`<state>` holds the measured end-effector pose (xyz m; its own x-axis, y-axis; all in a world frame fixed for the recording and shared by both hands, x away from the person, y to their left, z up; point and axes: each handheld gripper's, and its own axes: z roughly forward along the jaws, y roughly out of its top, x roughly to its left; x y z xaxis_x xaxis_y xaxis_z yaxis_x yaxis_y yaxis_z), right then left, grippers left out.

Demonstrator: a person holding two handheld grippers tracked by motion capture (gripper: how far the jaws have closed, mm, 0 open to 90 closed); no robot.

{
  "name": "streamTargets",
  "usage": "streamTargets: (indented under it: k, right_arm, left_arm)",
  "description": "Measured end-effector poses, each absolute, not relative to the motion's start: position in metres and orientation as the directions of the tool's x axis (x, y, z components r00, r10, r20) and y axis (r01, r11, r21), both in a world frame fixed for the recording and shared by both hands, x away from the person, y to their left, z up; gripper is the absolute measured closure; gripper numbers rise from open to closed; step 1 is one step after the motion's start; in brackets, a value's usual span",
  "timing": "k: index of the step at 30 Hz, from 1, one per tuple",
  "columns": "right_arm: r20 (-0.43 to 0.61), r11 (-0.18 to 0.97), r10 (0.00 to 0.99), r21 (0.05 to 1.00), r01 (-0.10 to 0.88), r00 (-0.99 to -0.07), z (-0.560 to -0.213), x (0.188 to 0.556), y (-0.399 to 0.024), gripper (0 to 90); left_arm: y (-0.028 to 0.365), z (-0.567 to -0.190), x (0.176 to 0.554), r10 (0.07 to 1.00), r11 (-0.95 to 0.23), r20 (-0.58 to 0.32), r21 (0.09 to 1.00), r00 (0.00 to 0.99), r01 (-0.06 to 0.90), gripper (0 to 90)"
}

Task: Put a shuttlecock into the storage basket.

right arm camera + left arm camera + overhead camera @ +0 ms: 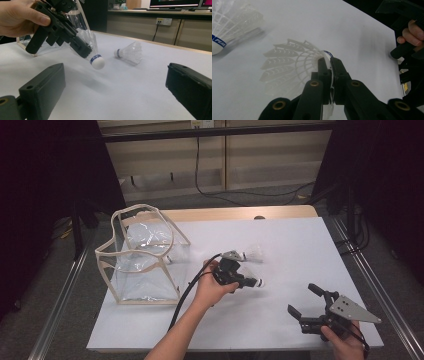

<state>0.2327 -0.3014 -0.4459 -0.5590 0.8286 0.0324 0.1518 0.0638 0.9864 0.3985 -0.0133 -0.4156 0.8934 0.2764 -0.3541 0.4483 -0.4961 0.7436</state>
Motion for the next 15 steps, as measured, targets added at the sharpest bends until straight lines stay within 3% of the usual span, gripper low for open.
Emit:
streamTargets:
  k: [15]
  right_arm:
    - [0.033, 0.064, 0.830, 0.986, 0.153, -0.557, -0.446, 0.234, -0.302, 2.4]
  left_arm:
    - [0.007, -0.399, 0.402, 0.293, -0.481, -0.380, 0.735, 0.878, 0.478, 87.7]
